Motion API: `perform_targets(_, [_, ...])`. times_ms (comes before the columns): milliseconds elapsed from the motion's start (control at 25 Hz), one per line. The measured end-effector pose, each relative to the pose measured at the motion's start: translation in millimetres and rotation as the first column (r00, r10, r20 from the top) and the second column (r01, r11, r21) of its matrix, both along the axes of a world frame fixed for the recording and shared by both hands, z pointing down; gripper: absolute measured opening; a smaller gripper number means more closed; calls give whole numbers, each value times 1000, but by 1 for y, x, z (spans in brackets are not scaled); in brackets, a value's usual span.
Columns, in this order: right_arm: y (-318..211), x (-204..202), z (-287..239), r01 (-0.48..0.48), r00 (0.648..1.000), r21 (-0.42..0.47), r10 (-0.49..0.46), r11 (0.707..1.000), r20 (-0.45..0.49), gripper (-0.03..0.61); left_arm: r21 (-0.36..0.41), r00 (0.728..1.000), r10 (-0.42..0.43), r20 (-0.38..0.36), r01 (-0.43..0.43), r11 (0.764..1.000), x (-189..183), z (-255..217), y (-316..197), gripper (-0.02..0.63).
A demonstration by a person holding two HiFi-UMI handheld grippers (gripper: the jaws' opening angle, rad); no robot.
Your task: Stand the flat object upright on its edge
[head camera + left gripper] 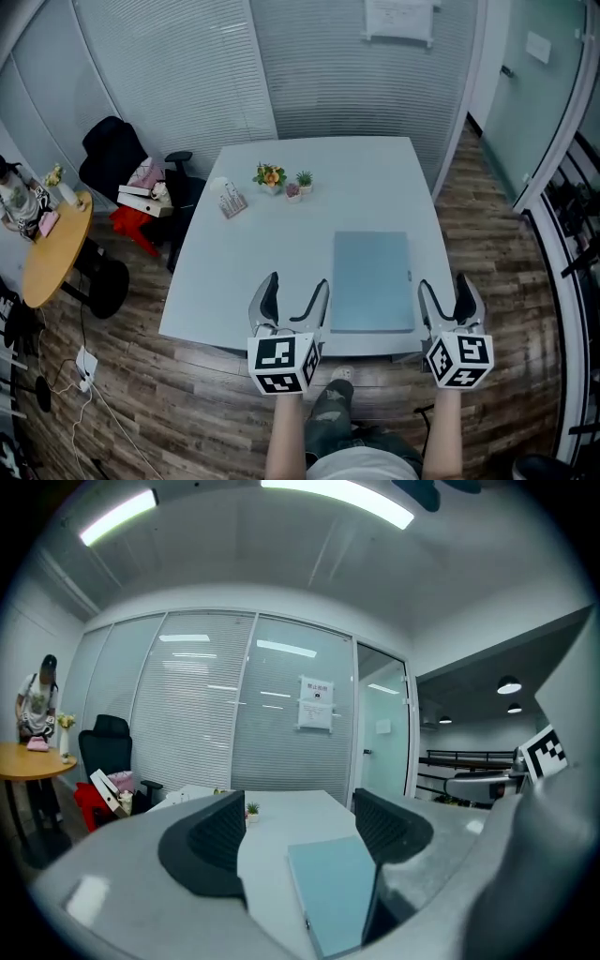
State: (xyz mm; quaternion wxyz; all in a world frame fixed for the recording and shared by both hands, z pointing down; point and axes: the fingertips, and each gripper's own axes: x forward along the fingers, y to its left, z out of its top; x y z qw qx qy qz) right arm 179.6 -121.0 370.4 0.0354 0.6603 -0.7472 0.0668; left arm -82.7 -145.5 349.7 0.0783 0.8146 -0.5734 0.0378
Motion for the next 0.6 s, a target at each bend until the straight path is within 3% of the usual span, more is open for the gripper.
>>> perform_targets(600, [-100, 7, 25, -53, 998, -78, 52, 996, -17, 350, -58, 996, 90, -7, -90, 994, 11, 21, -116, 357])
